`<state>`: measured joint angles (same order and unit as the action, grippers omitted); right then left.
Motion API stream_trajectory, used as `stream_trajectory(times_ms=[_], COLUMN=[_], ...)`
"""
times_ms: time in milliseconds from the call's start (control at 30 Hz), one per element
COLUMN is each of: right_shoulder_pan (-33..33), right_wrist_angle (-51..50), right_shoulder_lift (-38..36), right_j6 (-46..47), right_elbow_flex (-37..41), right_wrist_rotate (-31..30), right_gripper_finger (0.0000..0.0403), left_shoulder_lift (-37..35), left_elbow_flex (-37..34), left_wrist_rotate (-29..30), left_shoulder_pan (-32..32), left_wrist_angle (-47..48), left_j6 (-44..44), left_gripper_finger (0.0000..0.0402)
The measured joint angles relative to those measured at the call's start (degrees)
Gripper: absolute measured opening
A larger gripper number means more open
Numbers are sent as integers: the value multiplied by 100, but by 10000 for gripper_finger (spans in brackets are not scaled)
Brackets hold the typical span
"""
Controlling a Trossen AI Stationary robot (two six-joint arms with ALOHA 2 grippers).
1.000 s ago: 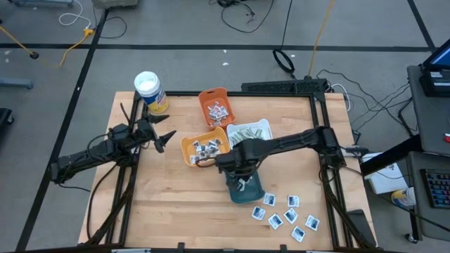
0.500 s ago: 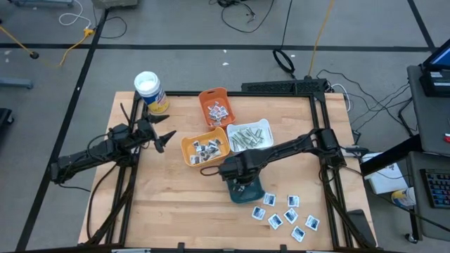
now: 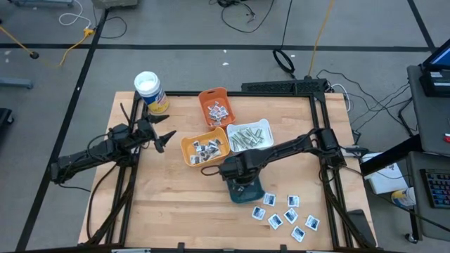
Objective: Pick & Place First Aid Supplies
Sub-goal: Put the blue alcohol pad into the blue bin
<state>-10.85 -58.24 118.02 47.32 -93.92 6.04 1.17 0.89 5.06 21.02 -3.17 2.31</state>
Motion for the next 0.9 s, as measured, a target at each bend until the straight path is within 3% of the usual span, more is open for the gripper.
stream_trajectory(times_ms=[167, 300, 567, 900], right_shoulder_pan=[29, 70, 26, -415], right_wrist_angle=[-223, -277, -423, -489], right_shoulder_lift=[-157, -364, -787, -1842], right_j6=[-50, 546, 2001, 3727], right_elbow_flex=[-256, -303, -237, 1031], right_wrist_rotate=[-12, -5, -627, -926], right_gripper_finger=[188, 226, 227, 209], left_shoulder_lift=[0, 0, 0, 0], left_elbow_flex=[0, 0, 0, 0], left_wrist_rotate=[0, 0, 0, 0], left_shoulder_pan=[-1, -1, 1, -1], left_wrist_angle=[1, -1, 1, 1], left_j6=[0, 0, 0, 0], left_gripper_finger=[379, 379, 379, 379])
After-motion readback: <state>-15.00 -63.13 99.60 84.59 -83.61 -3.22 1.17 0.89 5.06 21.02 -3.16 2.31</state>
